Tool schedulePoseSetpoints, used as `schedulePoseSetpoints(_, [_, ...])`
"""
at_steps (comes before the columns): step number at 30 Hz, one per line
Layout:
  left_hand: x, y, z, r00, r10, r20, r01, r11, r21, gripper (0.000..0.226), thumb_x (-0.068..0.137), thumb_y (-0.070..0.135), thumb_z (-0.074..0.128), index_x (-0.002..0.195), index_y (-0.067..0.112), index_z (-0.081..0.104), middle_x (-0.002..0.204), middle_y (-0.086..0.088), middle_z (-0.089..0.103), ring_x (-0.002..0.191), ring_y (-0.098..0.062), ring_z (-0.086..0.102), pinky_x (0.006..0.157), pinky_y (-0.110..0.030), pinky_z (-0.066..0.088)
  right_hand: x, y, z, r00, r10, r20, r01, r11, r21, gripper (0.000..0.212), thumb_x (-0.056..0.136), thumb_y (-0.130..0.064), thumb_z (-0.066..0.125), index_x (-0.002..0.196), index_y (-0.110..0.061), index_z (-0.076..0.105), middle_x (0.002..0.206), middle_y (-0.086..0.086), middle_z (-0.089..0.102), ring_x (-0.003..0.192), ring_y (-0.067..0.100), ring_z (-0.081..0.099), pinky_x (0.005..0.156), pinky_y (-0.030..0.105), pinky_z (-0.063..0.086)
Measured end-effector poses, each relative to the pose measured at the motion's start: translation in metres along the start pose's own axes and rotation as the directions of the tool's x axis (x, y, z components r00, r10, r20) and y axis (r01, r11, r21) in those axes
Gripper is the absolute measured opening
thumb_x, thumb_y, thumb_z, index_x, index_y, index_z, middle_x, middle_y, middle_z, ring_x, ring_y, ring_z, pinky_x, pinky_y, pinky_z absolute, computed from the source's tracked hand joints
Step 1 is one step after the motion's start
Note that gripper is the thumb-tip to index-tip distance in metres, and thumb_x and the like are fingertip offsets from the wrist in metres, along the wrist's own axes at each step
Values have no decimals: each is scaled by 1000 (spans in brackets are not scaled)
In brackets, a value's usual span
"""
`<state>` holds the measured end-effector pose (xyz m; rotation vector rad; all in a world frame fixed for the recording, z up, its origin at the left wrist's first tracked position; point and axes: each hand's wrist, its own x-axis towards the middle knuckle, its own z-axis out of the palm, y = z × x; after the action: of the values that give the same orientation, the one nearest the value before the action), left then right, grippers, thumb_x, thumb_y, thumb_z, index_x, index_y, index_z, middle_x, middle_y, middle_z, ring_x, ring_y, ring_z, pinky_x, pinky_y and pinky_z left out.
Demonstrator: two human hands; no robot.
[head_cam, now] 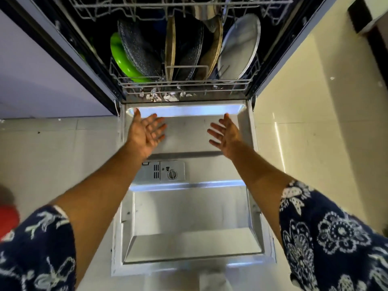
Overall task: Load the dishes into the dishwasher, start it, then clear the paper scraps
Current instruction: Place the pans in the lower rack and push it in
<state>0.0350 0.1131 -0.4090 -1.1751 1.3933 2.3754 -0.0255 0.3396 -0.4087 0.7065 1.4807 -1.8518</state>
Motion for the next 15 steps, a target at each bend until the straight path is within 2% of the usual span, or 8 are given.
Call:
schedulePoseSetpoints(3, [-74, -49, -21, 996, -87, 12, 86, 994, 65, 48, 99, 52, 29, 105, 19, 63, 112, -2, 67, 96, -20, 64, 75, -33, 46, -63, 62, -28, 996, 87, 5, -87, 996, -38, 31, 97, -40, 42, 118, -20, 52, 121, 6, 61, 98, 19, 62, 85, 37, 45])
schedulePoseSetpoints(5, [-118, -95, -42, 983, -181, -18, 182, 976, 117, 39, 99, 46, 34, 101, 20, 63, 104, 0, 69, 91, -18, 63, 74, -32, 45, -102, 113, -54, 986, 166, -18, -166, 984, -64, 21, 96, -37, 44, 108, -23, 55, 114, 3, 62, 89, 15, 63, 77, 32, 44])
schedulePoseSetpoints(7, [-160, -151, -69, 958, -280, -58, 285, 949, 133, 35, 99, 43, 37, 103, 19, 62, 104, -3, 68, 91, -19, 63, 77, -33, 45, -138, 170, -82, 965, 255, -57, -258, 965, -53, 18, 95, -35, 46, 101, -22, 57, 113, 4, 63, 90, 17, 63, 82, 34, 43])
schedulePoseSetpoints(10, [-212, -233, -104, 895, -427, -129, 441, 892, 100, 30, 98, 39, 40, 98, 18, 61, 110, -7, 64, 88, -19, 62, 76, -32, 41, -183, 255, -123, 903, 406, -142, -408, 913, 12, 23, 97, -32, 45, 108, -15, 55, 121, 9, 61, 106, 26, 59, 95, 40, 40])
schedulePoseSetpoints(12, [-238, -288, -124, 833, -524, -176, 539, 841, 47, 30, 98, 39, 41, 97, 16, 60, 118, -11, 61, 89, -21, 60, 79, -33, 40, -203, 308, -143, 859, 476, -188, -472, 879, 68, 23, 97, -30, 45, 109, -13, 56, 126, 12, 59, 106, 28, 58, 93, 40, 41])
schedulePoseSetpoints(15, [-251, -354, -143, 759, -610, -227, 607, 789, -90, 43, 99, 45, 35, 116, 13, 56, 134, -13, 54, 108, -27, 55, 95, -38, 35, -203, 370, -159, 810, 530, -251, -495, 847, 191, 33, 99, -33, 40, 116, -8, 54, 129, 15, 58, 100, 27, 59, 92, 40, 41])
